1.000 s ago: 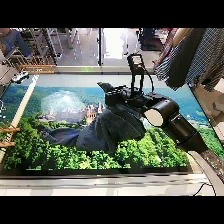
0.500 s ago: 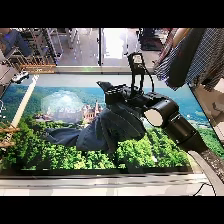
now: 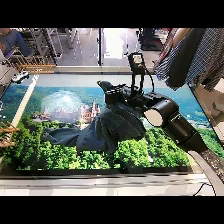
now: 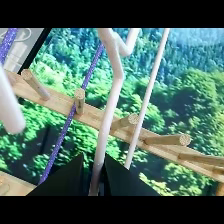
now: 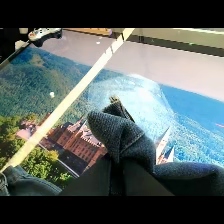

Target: Fold the clothes and pants, and hang the long-sleeved shirts on hangers.

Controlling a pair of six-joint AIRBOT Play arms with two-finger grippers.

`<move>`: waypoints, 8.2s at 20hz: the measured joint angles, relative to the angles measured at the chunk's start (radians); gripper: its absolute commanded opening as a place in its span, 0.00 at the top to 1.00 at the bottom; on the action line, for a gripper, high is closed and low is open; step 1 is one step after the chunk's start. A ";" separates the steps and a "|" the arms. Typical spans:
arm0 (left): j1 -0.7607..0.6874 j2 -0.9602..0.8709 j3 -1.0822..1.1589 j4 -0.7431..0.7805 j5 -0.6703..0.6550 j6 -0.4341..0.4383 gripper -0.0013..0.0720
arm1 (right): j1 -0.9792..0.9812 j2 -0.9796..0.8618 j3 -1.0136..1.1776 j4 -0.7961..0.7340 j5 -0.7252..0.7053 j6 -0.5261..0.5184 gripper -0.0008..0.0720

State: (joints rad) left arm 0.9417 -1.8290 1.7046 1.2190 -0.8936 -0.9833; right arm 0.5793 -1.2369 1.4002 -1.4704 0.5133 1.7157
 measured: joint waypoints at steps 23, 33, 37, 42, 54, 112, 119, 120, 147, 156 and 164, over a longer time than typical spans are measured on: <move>-0.193 0.336 -0.003 -0.933 -0.672 0.402 0.95 | -0.078 0.025 0.023 -0.020 -0.045 -0.025 0.93; -0.738 0.208 -0.018 -0.992 -0.917 0.423 0.95 | -0.200 0.068 0.067 -0.022 0.016 -0.189 0.93; -0.834 0.171 -0.018 -0.995 -0.882 0.434 0.95 | -0.206 0.070 0.068 0.007 0.059 -0.249 0.93; -0.835 0.154 -0.018 -0.995 -0.808 0.414 0.95 | -0.191 0.088 0.068 0.046 0.136 -0.322 0.93; -0.714 0.202 -0.018 -1.036 -0.874 0.381 0.95 | -0.181 0.090 0.068 0.073 0.207 -0.340 0.93; -0.802 0.167 0.299 -0.783 -0.613 0.670 0.95 | -0.072 0.217 0.067 0.024 0.499 -0.110 0.93; -0.836 0.145 0.315 -0.801 -0.649 0.700 0.95 | -0.073 0.216 0.067 0.022 0.438 -0.101 0.93; -0.838 0.137 0.311 -0.801 -0.658 0.702 0.95 | -0.073 0.216 0.067 0.011 0.410 -0.083 0.93; -0.767 0.001 0.300 -0.903 -0.753 0.825 0.95 | -0.172 0.063 0.067 -0.068 0.172 0.004 0.93; -0.738 -0.008 0.300 -0.946 -0.776 0.841 0.95 | -0.173 0.063 0.067 -0.079 0.179 0.004 0.93; -0.780 -0.014 0.300 -0.950 -0.768 0.842 0.95 | -0.172 0.063 0.067 -0.045 0.175 -0.008 0.93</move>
State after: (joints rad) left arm 0.1612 -1.8427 2.0045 0.2687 -1.6619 -0.1417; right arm 0.4068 -1.1744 1.4670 -1.5154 0.6884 1.7081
